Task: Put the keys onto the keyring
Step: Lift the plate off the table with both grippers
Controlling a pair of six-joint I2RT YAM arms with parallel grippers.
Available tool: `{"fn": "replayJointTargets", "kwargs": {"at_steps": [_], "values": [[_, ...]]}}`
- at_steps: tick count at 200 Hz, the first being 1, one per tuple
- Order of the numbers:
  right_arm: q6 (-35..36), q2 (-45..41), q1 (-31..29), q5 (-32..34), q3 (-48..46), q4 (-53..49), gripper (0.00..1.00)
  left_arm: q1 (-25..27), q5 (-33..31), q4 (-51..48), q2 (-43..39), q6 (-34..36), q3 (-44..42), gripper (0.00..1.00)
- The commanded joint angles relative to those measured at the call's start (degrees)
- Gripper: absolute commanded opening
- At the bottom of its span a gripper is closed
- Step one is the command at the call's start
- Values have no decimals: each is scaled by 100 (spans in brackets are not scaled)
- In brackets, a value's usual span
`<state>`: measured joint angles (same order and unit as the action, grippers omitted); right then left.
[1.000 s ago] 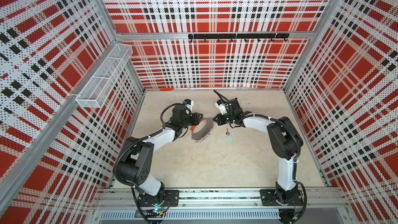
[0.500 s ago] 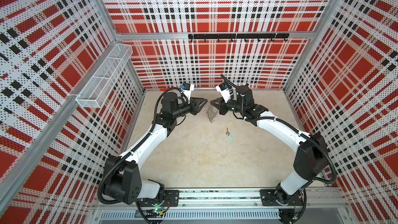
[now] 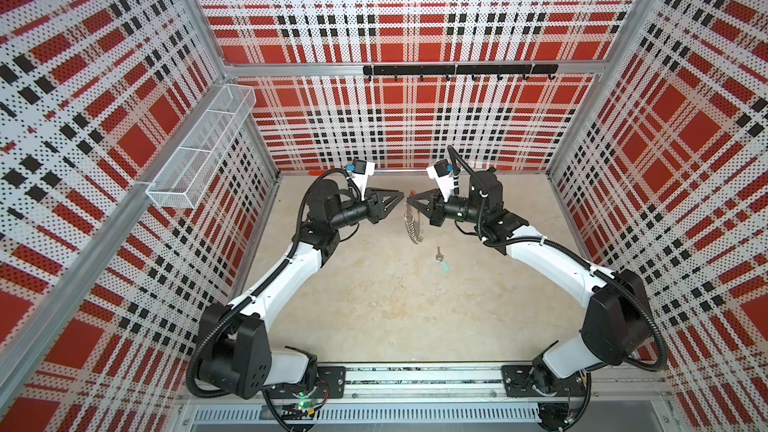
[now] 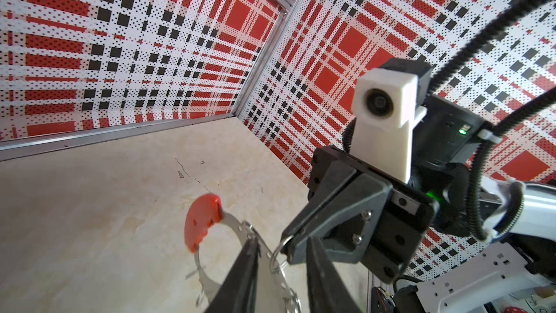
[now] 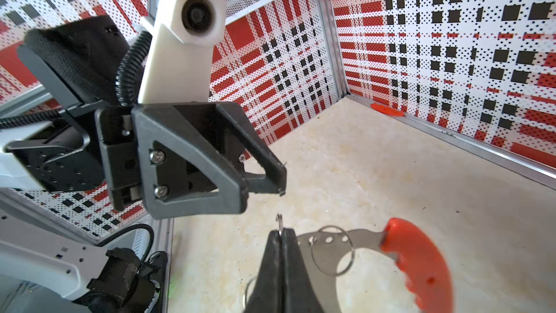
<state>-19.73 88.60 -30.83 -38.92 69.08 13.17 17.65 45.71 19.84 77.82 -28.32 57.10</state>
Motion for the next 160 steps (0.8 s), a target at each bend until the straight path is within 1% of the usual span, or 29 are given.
{"fn": "replayJointTargets", "kwargs": {"at_steps": [1, 32, 38, 43, 66, 107, 160], "values": [[-692, -229, 50, -386, -113, 1240, 0, -33, 237, 582, -133, -352, -149, 31], [-1153, -191, 55, -545, -207, 1865, 0, -33, 363, 1152, -114, -737, -293, 30], [-1156, -177, 59, -587, -203, 1962, 0, -34, 376, 1213, -99, -777, -304, 30], [-1387, -170, 59, -613, -210, 2036, 0, -34, 385, 1253, -96, -804, -305, 30], [-1652, -109, 59, -731, -211, 2330, 0, -34, 425, 1413, -48, -931, -300, 30], [-1873, -34, 57, -845, -202, 2584, 0, -25, 499, 1831, -4, -1195, -339, 27], [-2065, 139, 42, -1098, -101, 2735, 0, -7, 570, 2159, 91, -1421, -296, 21]]}}
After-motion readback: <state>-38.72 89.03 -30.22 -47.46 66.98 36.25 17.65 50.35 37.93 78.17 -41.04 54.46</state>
